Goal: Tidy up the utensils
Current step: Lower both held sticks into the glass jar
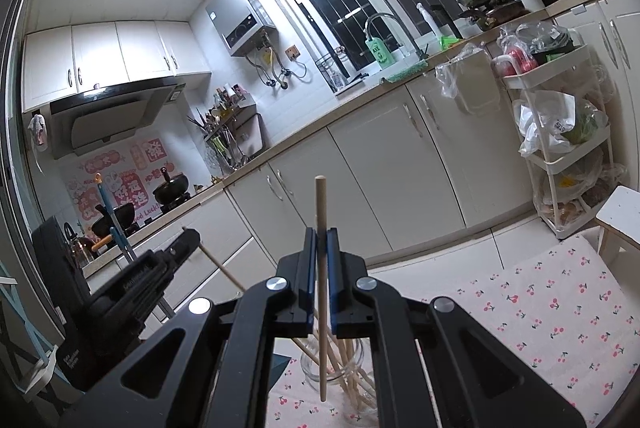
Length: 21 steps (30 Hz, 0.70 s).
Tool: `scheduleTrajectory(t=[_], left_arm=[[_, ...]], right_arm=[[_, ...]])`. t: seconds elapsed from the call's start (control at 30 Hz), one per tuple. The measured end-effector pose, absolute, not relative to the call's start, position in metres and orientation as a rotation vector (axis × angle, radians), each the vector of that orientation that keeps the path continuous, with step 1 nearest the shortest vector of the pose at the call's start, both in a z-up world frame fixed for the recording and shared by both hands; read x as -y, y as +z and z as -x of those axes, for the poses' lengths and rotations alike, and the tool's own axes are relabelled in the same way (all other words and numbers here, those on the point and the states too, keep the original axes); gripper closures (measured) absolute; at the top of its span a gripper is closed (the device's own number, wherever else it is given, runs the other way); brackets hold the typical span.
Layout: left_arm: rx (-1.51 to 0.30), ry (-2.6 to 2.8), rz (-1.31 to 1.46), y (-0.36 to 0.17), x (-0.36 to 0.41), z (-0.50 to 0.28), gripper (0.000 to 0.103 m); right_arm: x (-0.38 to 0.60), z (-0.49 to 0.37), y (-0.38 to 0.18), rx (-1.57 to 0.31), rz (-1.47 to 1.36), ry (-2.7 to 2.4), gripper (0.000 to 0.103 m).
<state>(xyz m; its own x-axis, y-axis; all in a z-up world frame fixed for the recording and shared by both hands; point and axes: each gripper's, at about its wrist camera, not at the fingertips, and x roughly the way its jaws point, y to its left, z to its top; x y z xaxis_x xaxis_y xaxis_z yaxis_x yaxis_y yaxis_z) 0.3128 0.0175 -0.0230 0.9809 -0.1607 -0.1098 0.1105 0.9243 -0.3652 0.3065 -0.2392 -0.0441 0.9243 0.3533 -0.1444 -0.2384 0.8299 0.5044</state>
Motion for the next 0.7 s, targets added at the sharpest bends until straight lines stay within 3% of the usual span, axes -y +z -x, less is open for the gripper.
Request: scheduleTrajectory(t=[0.4,0.7], left_arm=[[-0.189,-0.148,0.325,-0.034,-0.011,-0.317,0.099],[-0.276,-0.158,0.287,-0.058,0.000,-0.332,0.099]], right_arm=[[0.218,-0.316,-0.031,-0.182,-0.421,0.299,0.097],[0.202,-0.331,-0.057,-0.238,-0.343,0.290,0.097]])
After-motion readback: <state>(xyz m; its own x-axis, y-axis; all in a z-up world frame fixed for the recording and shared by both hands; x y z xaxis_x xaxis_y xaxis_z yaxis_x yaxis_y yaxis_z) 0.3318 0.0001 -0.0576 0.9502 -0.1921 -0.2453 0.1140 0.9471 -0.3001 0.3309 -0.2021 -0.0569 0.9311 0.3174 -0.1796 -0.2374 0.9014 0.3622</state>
